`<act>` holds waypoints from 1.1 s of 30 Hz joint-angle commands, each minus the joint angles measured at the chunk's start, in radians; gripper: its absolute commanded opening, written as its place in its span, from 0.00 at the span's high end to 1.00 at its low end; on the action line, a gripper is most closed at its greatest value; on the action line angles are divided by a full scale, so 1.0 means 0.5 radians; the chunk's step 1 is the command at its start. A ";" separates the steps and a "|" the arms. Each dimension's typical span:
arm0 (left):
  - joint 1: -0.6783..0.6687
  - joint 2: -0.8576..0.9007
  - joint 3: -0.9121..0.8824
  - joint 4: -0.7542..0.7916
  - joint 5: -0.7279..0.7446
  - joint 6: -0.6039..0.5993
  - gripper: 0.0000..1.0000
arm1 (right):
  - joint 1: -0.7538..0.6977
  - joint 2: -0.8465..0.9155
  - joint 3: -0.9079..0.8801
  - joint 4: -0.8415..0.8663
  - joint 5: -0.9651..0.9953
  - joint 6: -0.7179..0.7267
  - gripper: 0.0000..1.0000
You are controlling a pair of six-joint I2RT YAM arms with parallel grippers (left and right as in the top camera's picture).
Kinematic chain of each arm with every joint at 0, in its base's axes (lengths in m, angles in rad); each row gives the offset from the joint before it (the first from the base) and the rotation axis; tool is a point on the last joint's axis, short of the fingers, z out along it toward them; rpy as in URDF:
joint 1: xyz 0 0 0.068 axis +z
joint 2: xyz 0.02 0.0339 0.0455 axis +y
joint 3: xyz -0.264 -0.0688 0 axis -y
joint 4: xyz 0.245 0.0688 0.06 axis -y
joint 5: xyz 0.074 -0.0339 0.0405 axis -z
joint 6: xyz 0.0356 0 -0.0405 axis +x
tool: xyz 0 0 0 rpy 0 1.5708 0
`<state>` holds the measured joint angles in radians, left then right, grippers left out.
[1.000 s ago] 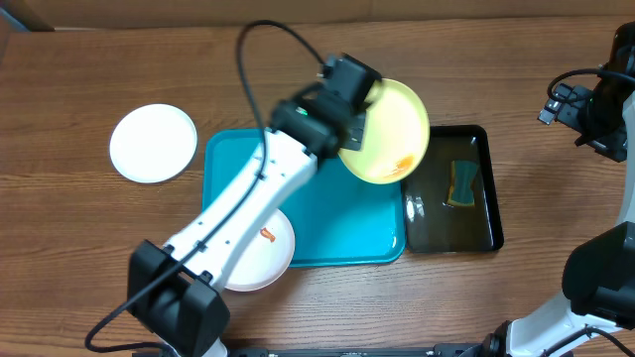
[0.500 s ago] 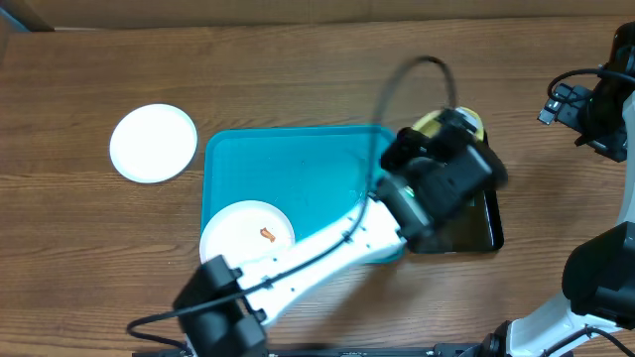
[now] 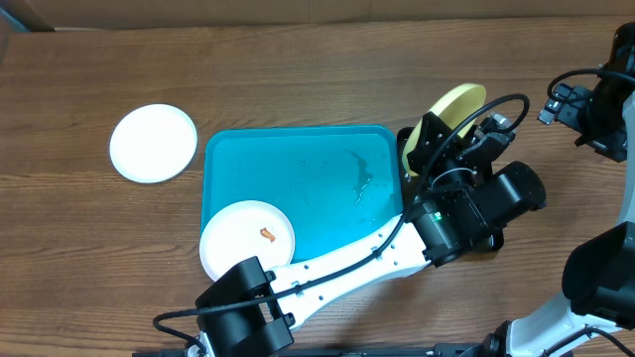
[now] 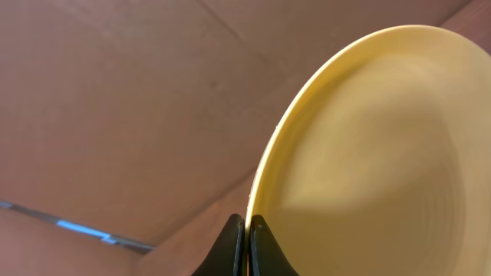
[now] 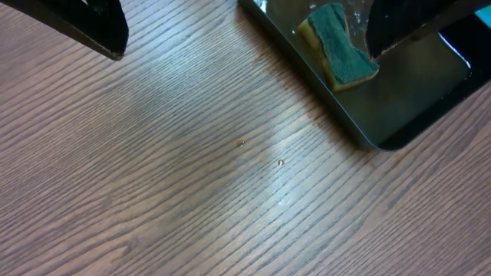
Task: Clean dirty plates on tray and stack at the side
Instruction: 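Carry the yellow-rimmed plate left and stack it on the white plate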
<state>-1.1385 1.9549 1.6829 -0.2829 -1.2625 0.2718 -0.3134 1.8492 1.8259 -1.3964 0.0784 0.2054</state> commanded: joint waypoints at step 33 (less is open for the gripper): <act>1.260 -0.030 0.216 -1.151 2.493 -1.527 0.96 | -0.004 -0.016 0.025 0.006 0.014 0.008 0.00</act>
<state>-0.6796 1.9549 1.7496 -0.8185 -0.3061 -0.3370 -0.3138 1.8492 1.8259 -1.3972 0.0780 0.2058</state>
